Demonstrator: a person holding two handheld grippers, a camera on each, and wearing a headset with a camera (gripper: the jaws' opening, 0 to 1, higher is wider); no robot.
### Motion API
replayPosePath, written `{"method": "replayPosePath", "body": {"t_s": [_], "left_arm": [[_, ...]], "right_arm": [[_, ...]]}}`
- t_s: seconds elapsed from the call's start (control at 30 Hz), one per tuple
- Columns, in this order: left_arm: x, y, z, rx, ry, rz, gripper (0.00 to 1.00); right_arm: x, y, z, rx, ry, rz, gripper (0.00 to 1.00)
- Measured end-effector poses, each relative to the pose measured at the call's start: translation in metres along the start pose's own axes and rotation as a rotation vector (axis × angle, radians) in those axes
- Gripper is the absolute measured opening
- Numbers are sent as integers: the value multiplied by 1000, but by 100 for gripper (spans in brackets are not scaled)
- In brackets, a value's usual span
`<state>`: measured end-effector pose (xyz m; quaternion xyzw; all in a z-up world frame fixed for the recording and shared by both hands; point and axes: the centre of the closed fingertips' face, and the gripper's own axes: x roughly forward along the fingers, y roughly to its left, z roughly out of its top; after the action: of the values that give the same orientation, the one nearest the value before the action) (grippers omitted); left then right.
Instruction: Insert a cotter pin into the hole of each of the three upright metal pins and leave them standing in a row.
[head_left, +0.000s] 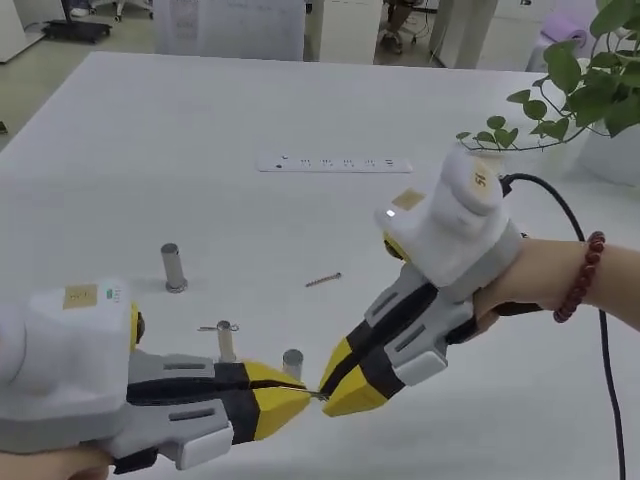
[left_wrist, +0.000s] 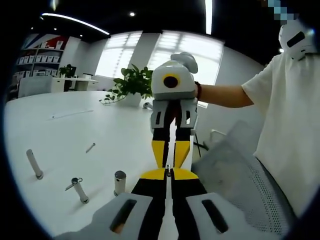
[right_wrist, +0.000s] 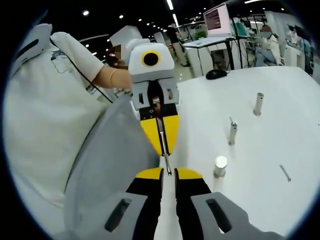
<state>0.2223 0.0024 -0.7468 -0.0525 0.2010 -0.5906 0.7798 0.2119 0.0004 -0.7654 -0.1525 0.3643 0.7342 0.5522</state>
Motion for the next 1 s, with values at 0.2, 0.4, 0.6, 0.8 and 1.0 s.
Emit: {"method": "replayPosePath", "body": {"t_s": [0.2,0.4,0.6,0.8,1.0], "left_arm": [[1,-6,1,13,5,-21,0],[3,-7,0,29,15,-27,0],[3,-9,-3,54,36,-35,0],[2,-7,-5,71,43,-31,0],[2,-4,-4,83,40,-8,2]], "right_arm": [[1,3,0,-5,-1,20,7],[1,5,-2,-14,7,30,6],[3,6,-5,-48,21,34,5],[4,5,-5,-60,23,23,3],[4,3,-6,-83,40,5,3]]}}
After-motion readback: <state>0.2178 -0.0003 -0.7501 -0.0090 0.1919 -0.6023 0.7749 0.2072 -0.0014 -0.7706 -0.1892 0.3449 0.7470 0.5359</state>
